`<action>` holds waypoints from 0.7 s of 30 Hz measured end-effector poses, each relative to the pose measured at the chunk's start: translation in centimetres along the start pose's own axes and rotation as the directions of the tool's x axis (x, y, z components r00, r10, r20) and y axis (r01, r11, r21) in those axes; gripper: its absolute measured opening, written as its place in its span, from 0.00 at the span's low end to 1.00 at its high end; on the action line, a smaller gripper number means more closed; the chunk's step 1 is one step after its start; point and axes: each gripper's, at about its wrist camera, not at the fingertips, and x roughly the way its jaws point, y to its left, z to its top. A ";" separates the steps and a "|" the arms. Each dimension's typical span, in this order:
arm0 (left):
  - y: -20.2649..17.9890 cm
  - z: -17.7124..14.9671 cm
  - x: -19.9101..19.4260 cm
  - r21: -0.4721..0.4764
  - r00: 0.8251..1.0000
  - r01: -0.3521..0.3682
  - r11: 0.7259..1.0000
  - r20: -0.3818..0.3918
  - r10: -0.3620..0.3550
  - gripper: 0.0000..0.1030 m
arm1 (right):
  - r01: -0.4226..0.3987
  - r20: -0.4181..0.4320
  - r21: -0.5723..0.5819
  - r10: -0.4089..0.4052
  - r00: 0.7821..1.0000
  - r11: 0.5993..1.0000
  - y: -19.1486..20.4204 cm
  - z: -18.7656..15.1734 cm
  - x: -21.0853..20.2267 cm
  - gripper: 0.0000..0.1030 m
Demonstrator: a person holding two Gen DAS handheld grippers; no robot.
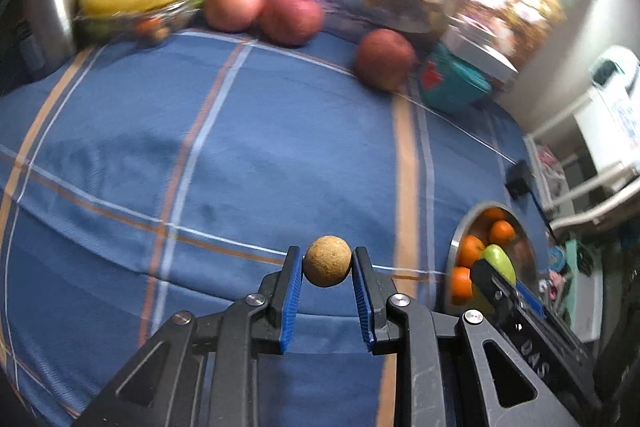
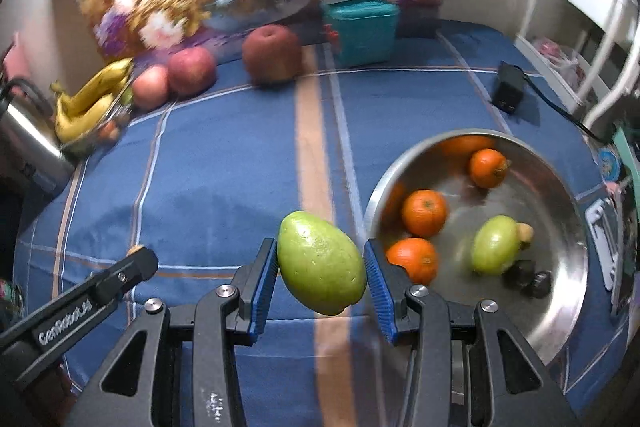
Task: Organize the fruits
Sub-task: 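Carry the potato in the left tool while the right tool carries the pear over the basin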
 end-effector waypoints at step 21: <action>-10.9 -3.4 3.2 0.261 0.982 0.187 0.947 -0.088 -0.169 0.26 | 0.134 -0.056 0.246 -0.124 0.991 0.960 -11.8 -2.3 -2.2 0.44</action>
